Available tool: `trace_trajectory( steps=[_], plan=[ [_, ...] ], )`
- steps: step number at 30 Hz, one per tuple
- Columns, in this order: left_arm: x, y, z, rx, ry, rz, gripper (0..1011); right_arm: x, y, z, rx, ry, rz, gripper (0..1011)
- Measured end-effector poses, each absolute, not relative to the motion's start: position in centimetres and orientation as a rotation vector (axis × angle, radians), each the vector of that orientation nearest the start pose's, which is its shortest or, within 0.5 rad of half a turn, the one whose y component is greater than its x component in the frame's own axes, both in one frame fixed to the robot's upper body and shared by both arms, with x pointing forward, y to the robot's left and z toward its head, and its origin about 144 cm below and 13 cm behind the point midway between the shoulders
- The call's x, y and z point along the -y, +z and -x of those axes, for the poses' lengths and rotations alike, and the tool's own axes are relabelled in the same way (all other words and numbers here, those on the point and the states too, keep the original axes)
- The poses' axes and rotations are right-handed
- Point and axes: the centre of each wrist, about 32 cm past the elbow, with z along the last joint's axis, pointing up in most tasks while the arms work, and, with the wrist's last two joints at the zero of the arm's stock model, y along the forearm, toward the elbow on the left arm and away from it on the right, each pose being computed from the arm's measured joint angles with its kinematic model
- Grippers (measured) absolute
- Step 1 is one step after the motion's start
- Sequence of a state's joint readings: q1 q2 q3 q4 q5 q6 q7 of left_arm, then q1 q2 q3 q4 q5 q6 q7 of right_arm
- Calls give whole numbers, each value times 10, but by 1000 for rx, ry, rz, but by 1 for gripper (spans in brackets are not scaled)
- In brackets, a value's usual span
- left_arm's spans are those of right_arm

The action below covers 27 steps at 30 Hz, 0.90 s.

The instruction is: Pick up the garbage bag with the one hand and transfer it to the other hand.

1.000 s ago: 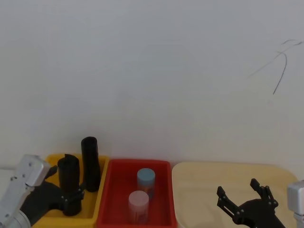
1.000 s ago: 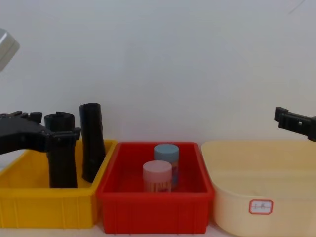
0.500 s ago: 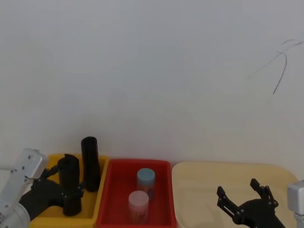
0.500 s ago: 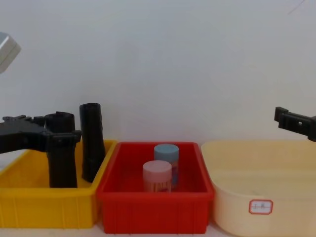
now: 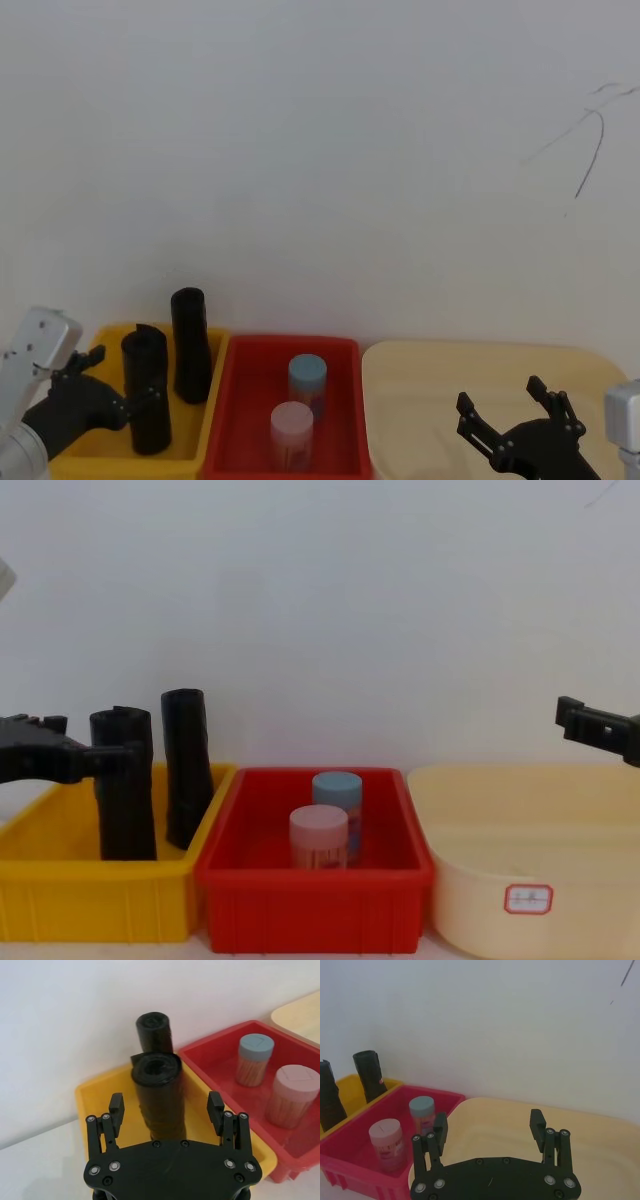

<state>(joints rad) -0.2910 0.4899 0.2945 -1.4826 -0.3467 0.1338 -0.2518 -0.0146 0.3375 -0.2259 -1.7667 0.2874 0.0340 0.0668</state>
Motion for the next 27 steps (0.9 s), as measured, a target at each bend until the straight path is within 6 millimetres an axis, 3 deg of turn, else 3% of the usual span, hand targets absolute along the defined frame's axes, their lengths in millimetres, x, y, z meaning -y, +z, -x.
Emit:
trace_trajectory(
  steps=[27],
  plan=[
    [-290,1198,-549,137,1137,-245,1002,237,1189,-443,75,-1229,-26,1004]
  ],
)
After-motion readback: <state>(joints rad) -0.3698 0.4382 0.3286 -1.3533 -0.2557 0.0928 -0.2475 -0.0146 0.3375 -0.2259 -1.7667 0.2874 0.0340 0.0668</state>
